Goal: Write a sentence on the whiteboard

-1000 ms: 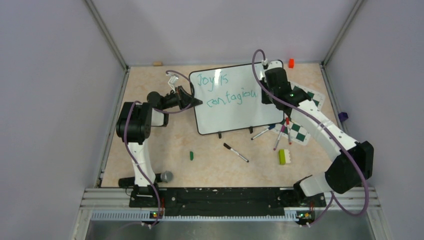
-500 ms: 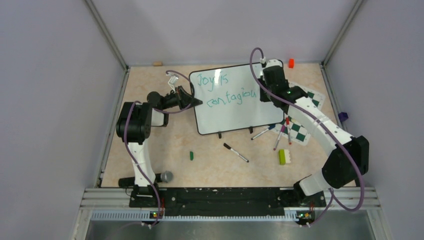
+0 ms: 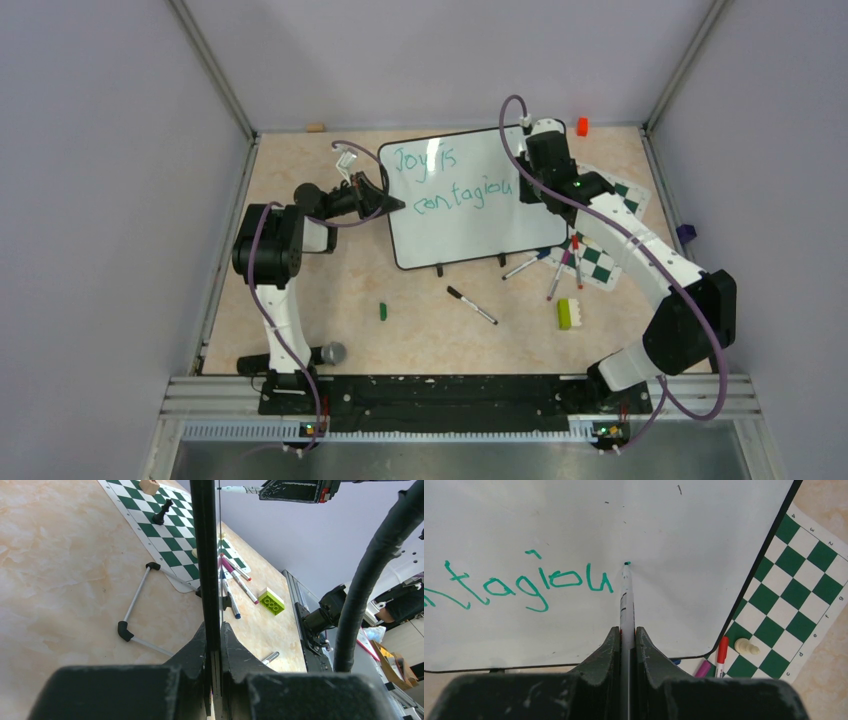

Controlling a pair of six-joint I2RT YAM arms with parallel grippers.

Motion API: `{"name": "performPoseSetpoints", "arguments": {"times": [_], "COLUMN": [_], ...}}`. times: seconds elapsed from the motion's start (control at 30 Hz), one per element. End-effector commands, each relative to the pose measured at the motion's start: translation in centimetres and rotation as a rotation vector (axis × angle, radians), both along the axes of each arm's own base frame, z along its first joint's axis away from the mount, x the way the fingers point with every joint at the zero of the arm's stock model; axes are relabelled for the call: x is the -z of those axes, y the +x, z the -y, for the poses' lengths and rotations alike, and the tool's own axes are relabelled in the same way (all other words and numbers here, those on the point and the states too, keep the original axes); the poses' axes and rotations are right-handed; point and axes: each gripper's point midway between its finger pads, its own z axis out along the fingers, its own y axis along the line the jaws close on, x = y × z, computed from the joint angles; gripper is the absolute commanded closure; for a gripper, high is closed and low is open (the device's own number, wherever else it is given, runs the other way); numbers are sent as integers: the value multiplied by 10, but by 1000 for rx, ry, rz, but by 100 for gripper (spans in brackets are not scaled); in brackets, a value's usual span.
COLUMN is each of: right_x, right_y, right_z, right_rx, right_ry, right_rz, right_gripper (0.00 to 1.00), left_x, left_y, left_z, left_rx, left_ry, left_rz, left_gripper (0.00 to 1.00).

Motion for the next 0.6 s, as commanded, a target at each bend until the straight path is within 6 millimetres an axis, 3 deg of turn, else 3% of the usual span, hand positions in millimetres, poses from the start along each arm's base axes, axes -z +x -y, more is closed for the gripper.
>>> {"name": "performPoseSetpoints", "arguments": {"times": [0.0,0.3,0.57], "right_x": [-26,-15,-4], "right_y": [11,2,-6], "right_z": [-9,-11,1], "right_rx": [-30,-54,-17], "right_ry": [59,60,22], "right_rz": [68,26,3], "right_gripper": [100,100,100], "left_x": [21,21,22], "left_y": [-36,-37,-37], "left_z": [10,11,11], "left_rx": [202,203,203], "left_ry": [82,82,82], "left_rz": [177,176,176], "left_gripper": [100,100,100]}}
